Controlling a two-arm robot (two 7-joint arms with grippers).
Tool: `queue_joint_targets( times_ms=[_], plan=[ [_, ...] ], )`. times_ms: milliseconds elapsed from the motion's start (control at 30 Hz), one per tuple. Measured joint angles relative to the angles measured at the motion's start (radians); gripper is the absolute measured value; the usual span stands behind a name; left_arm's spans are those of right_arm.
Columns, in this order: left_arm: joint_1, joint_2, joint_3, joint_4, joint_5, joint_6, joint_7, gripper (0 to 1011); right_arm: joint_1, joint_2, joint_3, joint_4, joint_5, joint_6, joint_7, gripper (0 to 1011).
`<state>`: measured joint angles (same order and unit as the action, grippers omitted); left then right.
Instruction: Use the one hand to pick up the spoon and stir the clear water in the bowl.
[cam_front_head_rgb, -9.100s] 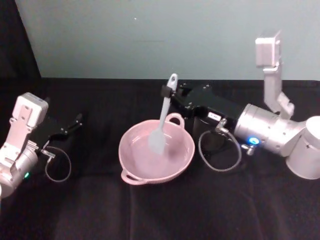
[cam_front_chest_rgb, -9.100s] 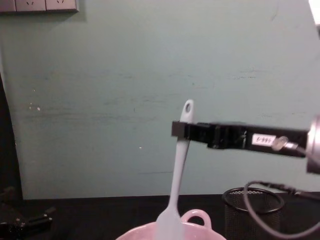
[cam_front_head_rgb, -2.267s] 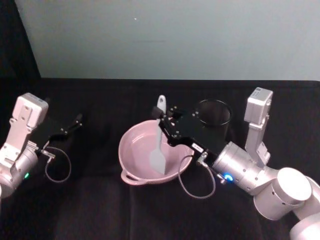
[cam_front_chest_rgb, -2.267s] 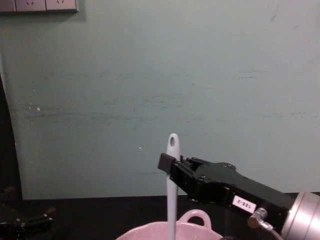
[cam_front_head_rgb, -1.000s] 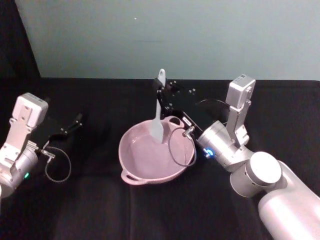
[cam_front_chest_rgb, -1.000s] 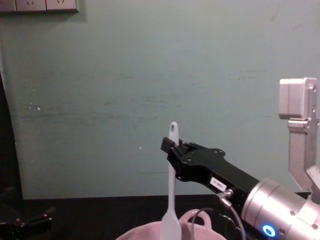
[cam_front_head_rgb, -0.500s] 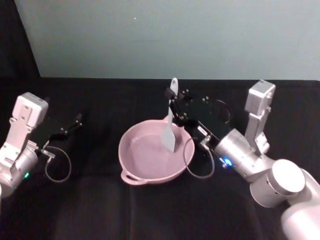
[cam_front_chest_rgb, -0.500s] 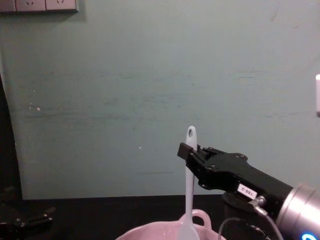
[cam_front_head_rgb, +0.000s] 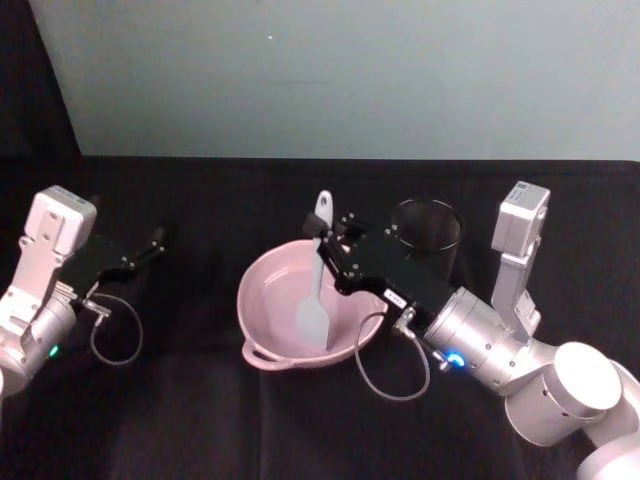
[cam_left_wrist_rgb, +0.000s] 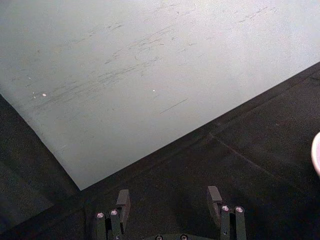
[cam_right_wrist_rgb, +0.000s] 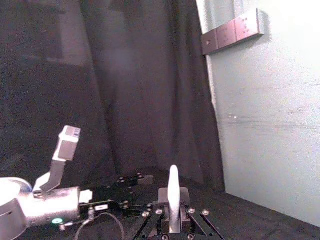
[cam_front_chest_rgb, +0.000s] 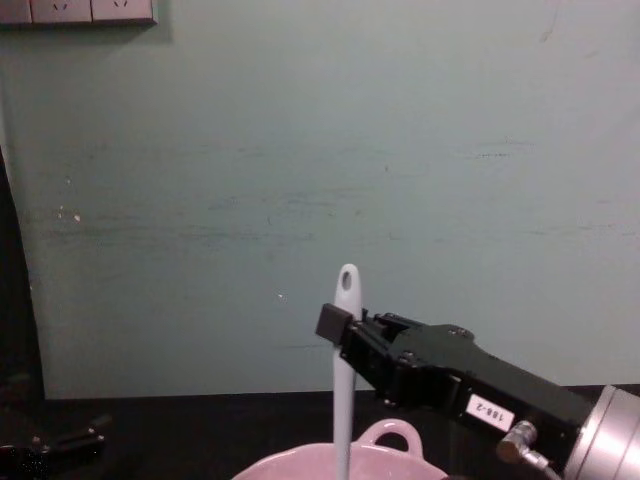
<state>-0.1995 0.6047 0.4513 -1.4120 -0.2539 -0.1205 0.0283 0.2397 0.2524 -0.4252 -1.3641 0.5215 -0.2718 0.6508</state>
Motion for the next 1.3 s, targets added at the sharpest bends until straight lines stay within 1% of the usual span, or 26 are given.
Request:
queue_joint_targets(
  times_ms=[167,300,500,700,733,767,833,867,900,1000,1133,1300],
  plan=[
    [0.000,0.000,0.000,0.000,0.000,0.000,0.000,1011,0.001,-0.003,-0.022,-0.004,0.003,0.005,-0.004,116],
    [0.000,0.000,0.000,0.000,0.000,0.000,0.000,1011,0.010,-0.020,-0.035,0.014,0.002,-0.014,-0.014,114],
    [0.000,0.000,0.000,0.000,0.000,0.000,0.000,1011,0.039,-0.060,-0.045,0.067,-0.010,-0.060,-0.031,114],
    [0.000,0.000,0.000,0.000,0.000,0.000,0.000,1011,0.085,-0.108,-0.045,0.152,-0.045,-0.106,-0.060,114],
    [0.000,0.000,0.000,0.000,0.000,0.000,0.000,1011,0.098,-0.121,-0.043,0.177,-0.055,-0.115,-0.070,114],
    [0.000,0.000,0.000,0.000,0.000,0.000,0.000,1011,0.098,-0.121,-0.043,0.177,-0.055,-0.115,-0.070,114],
    [0.000,0.000,0.000,0.000,0.000,0.000,0.000,1011,0.121,-0.142,-0.035,0.223,-0.073,-0.132,-0.086,114],
    [0.000,0.000,0.000,0.000,0.000,0.000,0.000,1011,0.121,-0.142,-0.035,0.223,-0.073,-0.132,-0.086,114],
    [0.000,0.000,0.000,0.000,0.000,0.000,0.000,1011,0.132,-0.152,-0.029,0.245,-0.081,-0.140,-0.096,114],
    [0.000,0.000,0.000,0.000,0.000,0.000,0.000,1011,0.148,-0.169,-0.014,0.280,-0.094,-0.159,-0.115,114],
    [0.000,0.000,0.000,0.000,0.000,0.000,0.000,1011,0.159,-0.178,0.007,0.304,-0.105,-0.180,-0.130,114],
    [0.000,0.000,0.000,0.000,0.000,0.000,0.000,1011,0.162,-0.177,0.029,0.308,-0.114,-0.189,-0.139,114]
  ],
)
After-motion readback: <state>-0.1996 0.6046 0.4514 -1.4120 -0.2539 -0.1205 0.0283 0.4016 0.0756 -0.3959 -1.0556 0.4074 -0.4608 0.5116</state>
